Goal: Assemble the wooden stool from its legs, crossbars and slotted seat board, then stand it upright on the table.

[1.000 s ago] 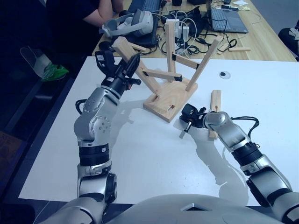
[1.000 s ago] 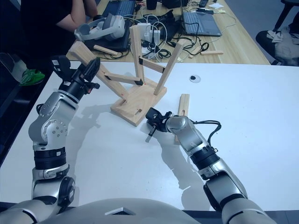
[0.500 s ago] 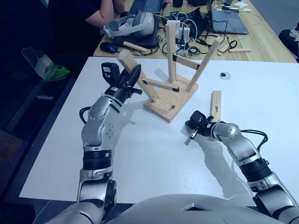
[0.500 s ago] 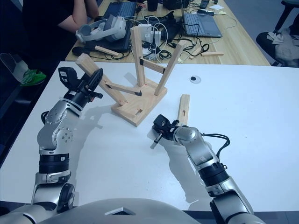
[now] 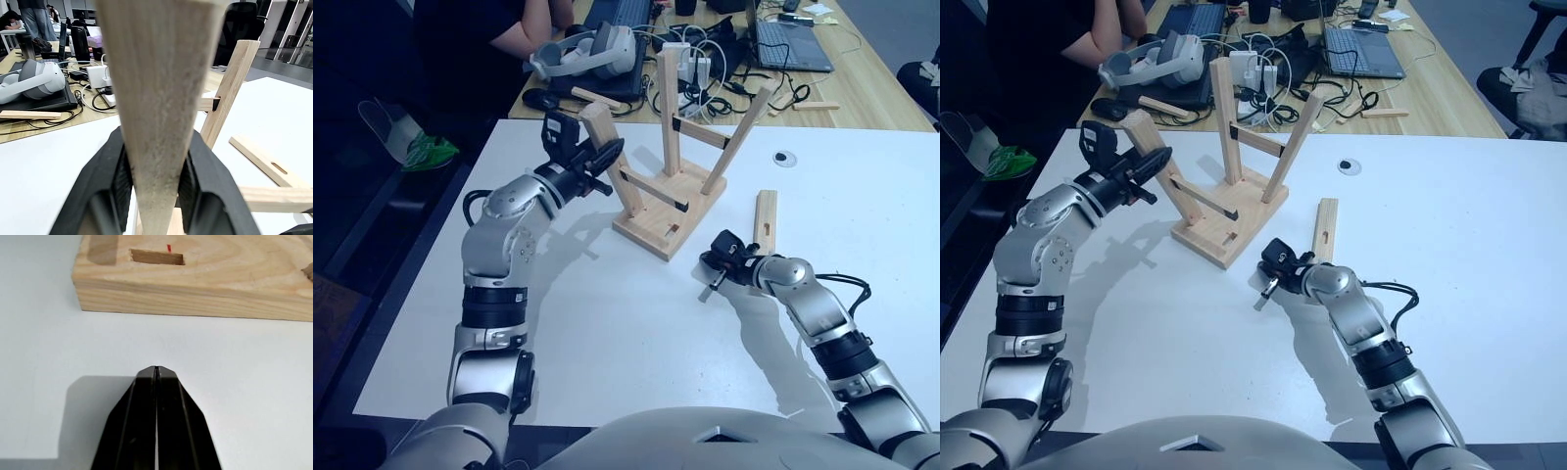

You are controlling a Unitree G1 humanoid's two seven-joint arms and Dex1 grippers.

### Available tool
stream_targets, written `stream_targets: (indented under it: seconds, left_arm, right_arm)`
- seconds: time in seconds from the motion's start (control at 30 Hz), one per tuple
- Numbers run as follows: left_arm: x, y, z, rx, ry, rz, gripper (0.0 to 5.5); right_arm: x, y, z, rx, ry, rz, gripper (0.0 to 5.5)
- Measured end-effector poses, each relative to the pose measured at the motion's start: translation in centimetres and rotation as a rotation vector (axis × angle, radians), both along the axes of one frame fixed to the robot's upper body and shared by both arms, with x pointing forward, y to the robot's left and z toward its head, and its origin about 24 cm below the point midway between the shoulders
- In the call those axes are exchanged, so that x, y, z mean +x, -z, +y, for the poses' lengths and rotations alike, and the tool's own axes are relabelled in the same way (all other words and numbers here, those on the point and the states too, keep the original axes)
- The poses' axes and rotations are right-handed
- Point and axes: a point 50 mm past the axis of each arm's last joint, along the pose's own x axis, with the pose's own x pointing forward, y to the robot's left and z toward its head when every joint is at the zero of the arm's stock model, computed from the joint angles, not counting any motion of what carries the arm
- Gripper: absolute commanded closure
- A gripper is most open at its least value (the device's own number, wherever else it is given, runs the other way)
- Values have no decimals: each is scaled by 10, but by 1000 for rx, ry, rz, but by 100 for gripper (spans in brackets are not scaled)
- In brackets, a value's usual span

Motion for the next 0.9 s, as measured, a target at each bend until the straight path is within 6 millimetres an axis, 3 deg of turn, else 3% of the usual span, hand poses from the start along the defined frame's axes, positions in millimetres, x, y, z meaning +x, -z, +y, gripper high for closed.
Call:
stream_targets:
  seconds: [0.33, 0.53, 0.9]
  left_arm:
    - [-2, 13, -14, 25, -50, -10, 447]
    - [-5, 27, -17, -70, -148, 38, 447]
    - [17, 29, -15, -89, -154, 133, 447]
  right_arm:
    - [2, 3, 2, 2, 10, 5, 550]
    - [1, 4, 1, 0, 12, 12, 550]
    - [3, 5, 3, 13, 21, 19, 550]
